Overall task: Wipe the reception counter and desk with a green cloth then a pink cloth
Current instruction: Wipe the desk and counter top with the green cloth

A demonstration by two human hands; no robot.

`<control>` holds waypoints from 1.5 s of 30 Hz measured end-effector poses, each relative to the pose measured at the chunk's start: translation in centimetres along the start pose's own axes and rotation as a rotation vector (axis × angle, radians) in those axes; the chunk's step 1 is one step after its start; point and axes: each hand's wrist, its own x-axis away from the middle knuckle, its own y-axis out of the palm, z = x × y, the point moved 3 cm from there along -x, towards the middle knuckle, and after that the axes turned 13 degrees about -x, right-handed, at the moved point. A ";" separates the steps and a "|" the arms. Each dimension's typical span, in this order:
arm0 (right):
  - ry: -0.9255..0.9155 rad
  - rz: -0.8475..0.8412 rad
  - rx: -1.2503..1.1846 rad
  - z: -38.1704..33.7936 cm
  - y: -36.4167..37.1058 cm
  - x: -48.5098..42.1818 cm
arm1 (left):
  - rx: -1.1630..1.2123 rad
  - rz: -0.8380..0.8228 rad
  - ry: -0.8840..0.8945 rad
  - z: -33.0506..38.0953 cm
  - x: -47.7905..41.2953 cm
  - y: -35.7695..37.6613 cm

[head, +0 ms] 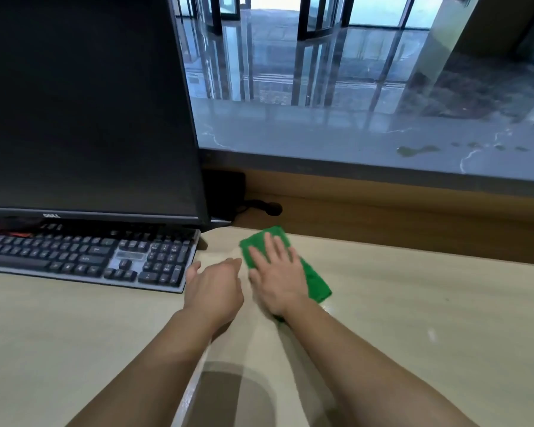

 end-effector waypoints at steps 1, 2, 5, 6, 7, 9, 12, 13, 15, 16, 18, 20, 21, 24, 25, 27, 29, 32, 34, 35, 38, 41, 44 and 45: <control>-0.096 -0.034 0.019 -1.3 0.5 -0.2 | 0.010 0.002 -0.008 -0.1 -0.1 0.0; -0.179 -0.066 0.045 -2.0 0.8 -0.5 | 0.019 0.009 -0.018 -0.2 -0.1 0.0; -0.312 -0.108 0.086 -1.7 0.7 -2.3 | 0.022 0.067 -0.048 -0.2 -0.2 0.1; -0.319 -0.099 0.083 -1.0 0.3 -3.0 | 0.018 0.087 -0.053 -0.1 -0.3 0.2; -0.310 -0.087 0.074 -0.1 -0.2 -3.6 | 0.011 0.093 -0.054 0.1 -0.5 0.4; -0.264 -0.069 0.058 1.6 -1.3 -4.2 | -0.006 0.081 -0.045 0.7 -0.8 0.9; -0.128 -0.026 0.052 5.2 -2.8 -3.7 | -0.031 0.059 -0.041 1.6 -1.4 1.8; -0.058 0.002 0.045 6.9 -3.5 -3.7 | -0.035 0.052 -0.039 1.9 -1.6 2.0; 0.093 0.062 0.008 10.6 -4.9 -4.0 | -0.032 0.063 -0.023 2.7 -2.0 2.0; 0.161 0.098 -0.009 12.1 -5.5 -4.3 | -0.033 0.071 -0.015 3.0 -2.2 1.8; 0.262 0.181 -0.025 13.8 -6.1 -4.9 | -0.038 0.080 -0.009 3.6 -2.7 1.5; 0.325 0.235 -0.043 13.2 -5.7 -5.6 | -0.044 0.068 -0.017 4.1 -3.1 1.4; 0.344 0.243 -0.050 12.4 -5.4 -5.9 | -0.048 0.057 -0.020 4.4 -3.2 1.4; 0.250 0.187 -0.044 9.0 -4.1 -7.4 | -0.066 0.058 -0.013 5.1 -3.2 1.4; 0.185 0.160 -0.033 8.0 -3.8 -7.9 | -0.074 0.056 -0.018 5.2 -3.2 1.5; 0.090 0.119 -0.023 6.8 -3.5 -8.8 | -0.098 0.054 -0.028 5.1 -3.4 1.5; 0.046 0.109 -0.032 7.0 -3.6 -9.2 | -0.137 0.042 -0.051 5.3 -3.7 1.3; 0.039 0.134 -0.027 9.1 -4.2 -8.5 | -0.189 0.007 -0.083 5.8 -4.0 0.7; 0.101 0.170 -0.026 11.4 -4.8 -7.5 | -0.209 0.002 -0.095 6.4 -4.0 0.2; 0.142 0.190 -0.030 12.8 -5.2 -6.9 | -0.213 0.005 -0.099 6.7 -3.9 0.0; 0.306 0.247 -0.047 17.1 -6.7 -4.5 | -0.212 0.019 -0.087 7.5 -3.4 -0.2; 0.508 0.279 -0.062 21.7 -8.1 -1.6 | -0.193 0.035 -0.059 8.0 -2.8 -0.1; 0.611 0.259 -0.064 24.0 -9.0 0.5 | -0.176 0.051 -0.042 8.3 -2.3 -0.1; 0.618 0.238 -0.061 23.9 -9.1 0.8 | -0.169 0.049 -0.038 8.4 -2.1 0.0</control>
